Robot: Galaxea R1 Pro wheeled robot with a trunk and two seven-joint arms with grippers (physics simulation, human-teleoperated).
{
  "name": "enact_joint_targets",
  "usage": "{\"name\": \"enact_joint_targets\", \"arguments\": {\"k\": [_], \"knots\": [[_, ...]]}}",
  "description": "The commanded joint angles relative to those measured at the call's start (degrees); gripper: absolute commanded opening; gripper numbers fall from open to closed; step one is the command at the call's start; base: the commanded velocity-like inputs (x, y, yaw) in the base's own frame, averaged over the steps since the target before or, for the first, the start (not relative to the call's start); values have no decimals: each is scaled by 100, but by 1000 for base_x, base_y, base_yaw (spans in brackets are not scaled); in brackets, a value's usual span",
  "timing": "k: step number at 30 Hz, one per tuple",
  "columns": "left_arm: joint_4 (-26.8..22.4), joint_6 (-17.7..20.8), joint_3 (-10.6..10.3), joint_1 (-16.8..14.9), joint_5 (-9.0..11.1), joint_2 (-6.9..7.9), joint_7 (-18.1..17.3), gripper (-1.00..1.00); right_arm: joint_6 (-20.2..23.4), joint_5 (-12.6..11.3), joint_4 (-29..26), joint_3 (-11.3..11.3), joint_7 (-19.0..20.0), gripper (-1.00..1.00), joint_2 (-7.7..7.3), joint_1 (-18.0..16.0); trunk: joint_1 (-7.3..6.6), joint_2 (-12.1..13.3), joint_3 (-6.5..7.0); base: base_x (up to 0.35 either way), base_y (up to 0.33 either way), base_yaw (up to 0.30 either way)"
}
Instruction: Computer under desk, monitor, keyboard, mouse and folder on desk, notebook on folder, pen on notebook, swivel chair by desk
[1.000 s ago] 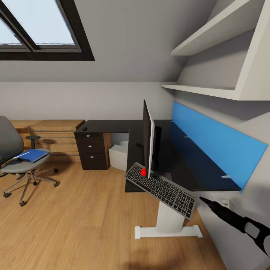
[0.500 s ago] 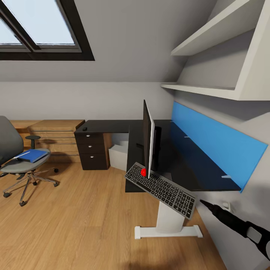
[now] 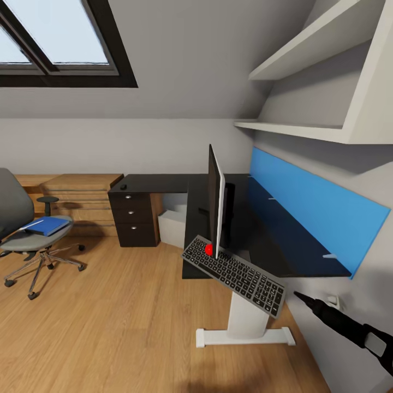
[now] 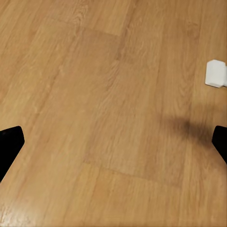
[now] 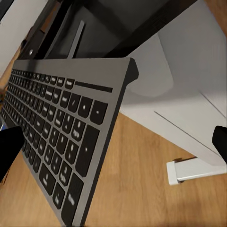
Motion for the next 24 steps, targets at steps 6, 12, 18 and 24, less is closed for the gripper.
{"name": "enact_joint_targets", "arguments": {"k": [6,12,18,24], "knots": [[2,-19,-17,-2,59,0,-6,100,60,5,7,-48,33,100,-6,-2,132,-245,-114,0,0,0],[2,-14,-16,-1,59,-5,-6,100,60,5,7,-48,48,100,-7,-1,264,-486,-222,0,0,0],[0,-13,-16,-3,59,-7,-6,100,60,5,7,-48,75,100,-7,-1,396,-726,-330,0,0,0],[1,-14,-16,-2,59,-7,-6,100,60,6,7,-42,91,100,-5,-1,527,-967,-437,0,0,0]]}}
